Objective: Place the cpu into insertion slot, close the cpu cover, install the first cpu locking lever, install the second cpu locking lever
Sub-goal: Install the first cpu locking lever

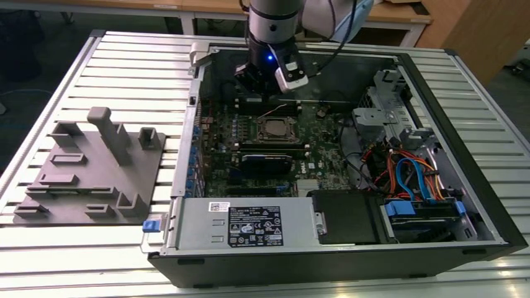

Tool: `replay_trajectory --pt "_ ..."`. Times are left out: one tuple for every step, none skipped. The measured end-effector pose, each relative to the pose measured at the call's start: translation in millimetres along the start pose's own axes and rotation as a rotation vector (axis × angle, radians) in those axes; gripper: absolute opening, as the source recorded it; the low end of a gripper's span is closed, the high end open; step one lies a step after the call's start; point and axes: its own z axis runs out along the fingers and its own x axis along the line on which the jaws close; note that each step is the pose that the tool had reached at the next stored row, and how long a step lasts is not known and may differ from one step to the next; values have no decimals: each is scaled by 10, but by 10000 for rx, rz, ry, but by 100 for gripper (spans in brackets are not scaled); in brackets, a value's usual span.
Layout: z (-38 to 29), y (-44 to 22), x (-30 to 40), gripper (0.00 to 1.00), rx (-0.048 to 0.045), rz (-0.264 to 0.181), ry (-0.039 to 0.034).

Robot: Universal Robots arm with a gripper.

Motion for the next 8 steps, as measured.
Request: replay_trajectory --pt "11 1 -10 10 -1 0 0" --pt "20 5 -23 10 1 0 1" --pt "28 11 -38 10 1 0 1" --pt "35 18 -52 10 0 0 0" --pt "42 24 -65 10 1 0 0" --pt "48 29 -80 10 0 0 0" --pt "55 32 -89 10 0 0 0" --pt "63 35 -96 10 1 0 0"
